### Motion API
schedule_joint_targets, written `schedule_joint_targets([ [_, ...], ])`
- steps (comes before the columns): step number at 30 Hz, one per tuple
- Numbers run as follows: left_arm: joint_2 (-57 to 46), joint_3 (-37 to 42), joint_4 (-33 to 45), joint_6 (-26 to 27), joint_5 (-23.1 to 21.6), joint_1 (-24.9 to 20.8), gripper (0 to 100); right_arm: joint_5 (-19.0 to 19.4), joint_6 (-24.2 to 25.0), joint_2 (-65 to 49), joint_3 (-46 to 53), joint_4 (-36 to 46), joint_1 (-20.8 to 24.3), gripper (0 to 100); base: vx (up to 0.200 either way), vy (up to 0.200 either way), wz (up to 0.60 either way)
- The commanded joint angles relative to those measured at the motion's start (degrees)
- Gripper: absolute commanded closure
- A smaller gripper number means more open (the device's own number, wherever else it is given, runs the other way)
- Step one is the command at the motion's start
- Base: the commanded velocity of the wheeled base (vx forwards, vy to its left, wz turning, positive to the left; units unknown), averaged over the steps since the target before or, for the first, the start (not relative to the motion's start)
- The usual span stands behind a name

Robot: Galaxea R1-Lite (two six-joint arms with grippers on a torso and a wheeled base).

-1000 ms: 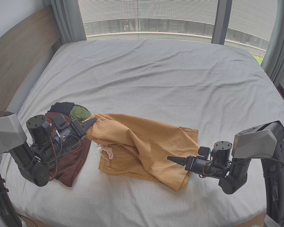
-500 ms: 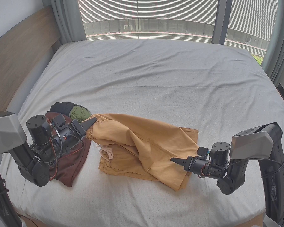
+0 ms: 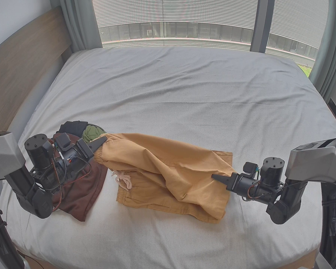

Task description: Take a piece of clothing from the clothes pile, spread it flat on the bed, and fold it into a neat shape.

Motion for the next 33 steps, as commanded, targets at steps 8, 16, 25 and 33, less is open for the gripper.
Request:
schedule_joint_targets([
  [8,-2.9,0.0,1.3,0.2,-2.2,4.0,100,0.6,-0.5,-6.0,1.3,0.0,-2.7,100,0.000,0.000,0.00],
  [16,-2.9,0.1,1.6,0.4,-2.3,4.4,100,0.6,-0.6,-9.0,0.9,0.0,-4.2,100,0.000,0.000,0.00],
  [25,-2.3,0.4,0.6,0.5,-2.2,3.8,100,1.2,-0.6,-11.4,0.9,0.0,-4.6,100,0.000,0.000,0.00],
  [33,-2.1,0.3,-0.3,0.5,-2.2,3.5,100,1.3,-0.9,-14.7,0.9,0.0,-4.6,100,0.000,0.000,0.00],
])
